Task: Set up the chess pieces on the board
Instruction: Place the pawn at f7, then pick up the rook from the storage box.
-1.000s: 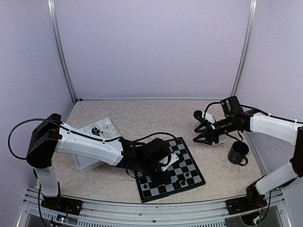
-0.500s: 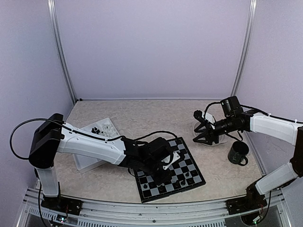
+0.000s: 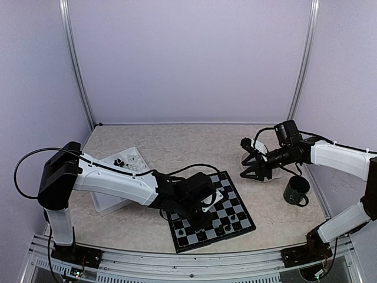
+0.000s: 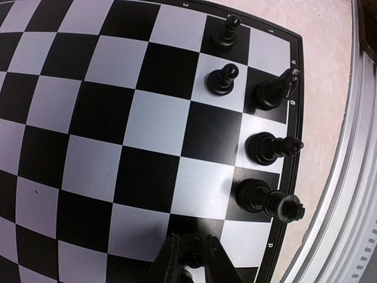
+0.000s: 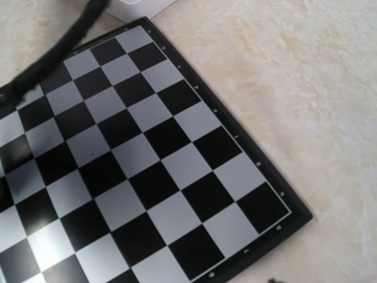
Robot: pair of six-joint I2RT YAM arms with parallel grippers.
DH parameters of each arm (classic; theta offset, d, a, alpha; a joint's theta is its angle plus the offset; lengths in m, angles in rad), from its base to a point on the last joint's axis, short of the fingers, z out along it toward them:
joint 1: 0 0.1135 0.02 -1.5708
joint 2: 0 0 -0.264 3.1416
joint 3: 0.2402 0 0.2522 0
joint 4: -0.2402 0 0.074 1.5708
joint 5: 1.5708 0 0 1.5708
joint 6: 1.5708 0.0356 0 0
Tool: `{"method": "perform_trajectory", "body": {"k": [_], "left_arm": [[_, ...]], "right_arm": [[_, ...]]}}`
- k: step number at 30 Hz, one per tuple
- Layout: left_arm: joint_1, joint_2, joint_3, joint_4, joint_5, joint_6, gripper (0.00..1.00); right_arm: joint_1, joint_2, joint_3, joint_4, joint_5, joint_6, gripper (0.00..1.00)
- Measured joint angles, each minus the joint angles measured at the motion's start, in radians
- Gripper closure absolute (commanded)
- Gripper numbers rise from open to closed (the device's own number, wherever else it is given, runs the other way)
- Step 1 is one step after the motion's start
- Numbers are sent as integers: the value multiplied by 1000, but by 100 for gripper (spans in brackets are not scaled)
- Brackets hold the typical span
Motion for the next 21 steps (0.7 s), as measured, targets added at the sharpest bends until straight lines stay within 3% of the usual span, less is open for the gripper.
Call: {"method": "perform_trajectory", "body": {"k": [14, 21], "left_arm": [[0, -10, 6, -4, -3, -2, 72], [79, -230, -52, -24, -173, -66, 65]], "right_arm": [[0, 6, 0, -2, -2, 0, 44], [0, 6, 0, -3, -3, 0, 44]]}}
